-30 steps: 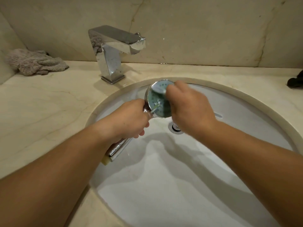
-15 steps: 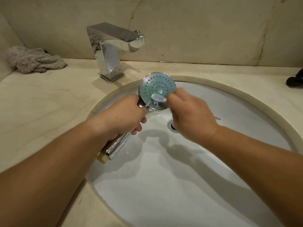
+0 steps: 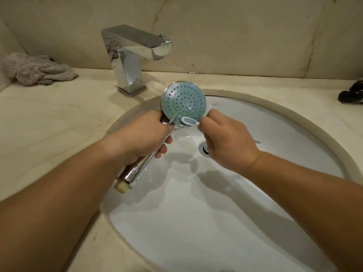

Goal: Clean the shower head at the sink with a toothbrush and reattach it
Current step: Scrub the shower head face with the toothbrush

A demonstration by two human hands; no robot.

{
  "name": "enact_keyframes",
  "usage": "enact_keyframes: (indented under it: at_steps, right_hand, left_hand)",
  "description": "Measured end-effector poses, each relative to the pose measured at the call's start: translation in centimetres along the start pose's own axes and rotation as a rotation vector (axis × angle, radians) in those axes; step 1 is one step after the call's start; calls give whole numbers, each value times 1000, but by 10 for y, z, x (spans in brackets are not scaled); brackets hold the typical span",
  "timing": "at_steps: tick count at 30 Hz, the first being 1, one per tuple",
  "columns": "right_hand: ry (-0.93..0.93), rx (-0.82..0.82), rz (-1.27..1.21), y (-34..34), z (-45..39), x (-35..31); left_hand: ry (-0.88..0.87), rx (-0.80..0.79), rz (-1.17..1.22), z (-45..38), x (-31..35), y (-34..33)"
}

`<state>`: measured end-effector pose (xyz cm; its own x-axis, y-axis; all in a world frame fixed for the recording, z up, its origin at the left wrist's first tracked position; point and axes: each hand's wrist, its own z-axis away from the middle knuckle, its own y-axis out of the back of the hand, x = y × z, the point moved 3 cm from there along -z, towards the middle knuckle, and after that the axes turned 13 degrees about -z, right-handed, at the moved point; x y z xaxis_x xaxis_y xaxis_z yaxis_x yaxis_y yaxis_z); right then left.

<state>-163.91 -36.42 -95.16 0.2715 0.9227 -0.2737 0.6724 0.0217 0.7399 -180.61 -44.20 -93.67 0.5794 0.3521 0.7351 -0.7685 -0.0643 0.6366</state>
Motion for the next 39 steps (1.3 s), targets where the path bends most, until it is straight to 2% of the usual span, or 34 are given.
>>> enact_keyframes:
  at_steps: [1,3,4,7,8,11,14,18,20,22,24,26,28,31,39]
  right_hand:
    - [-46,16,-6,1,0,3]
    - [-203,148,-33,9,-4,15]
    - [-218,159,-37,9,-4,15]
    - [-45,-3,2,-1,1,1]
    - [-71,8,-4,0,-1,3]
    - [-268,189,-47,10,-10,19]
    - [-106,58,-30,1,-5,5]
    - [-205,118,-88,5,-12,10]
    - [-196,71,-95,6,-15,8]
    - [-330,86,-208,7,-22,5]
    - [-538,201,-378,10,-42,9]
    - [-632,306,-503,14,-69,12]
    - [-640,340,-591,16,-96,10]
    - [-635,306,-675,14,-128,2]
    - [-680,268,-601,2,-163,3]
  left_hand:
    - [0,6,1,0,1,0]
    - [0,25,15,0,1,2]
    - [1,29,13,0,1,2]
    - [1,19,-16,0,0,2]
    - [1,21,-21,0,0,1]
    - [-4,29,-28,0,0,0]
    - [-16,22,-78,-1,0,-2]
    - [-7,34,-121,-2,1,-2]
    - [13,29,-171,-3,-1,-3]
    - [42,29,-211,-4,-3,-4]
    - [51,31,-237,-6,-2,-6]
    - [56,28,-260,-6,0,-7]
    - [68,21,-264,-6,-2,-7]
    - [73,34,-285,-5,-3,-2]
    - [75,36,-309,-7,-5,-4]
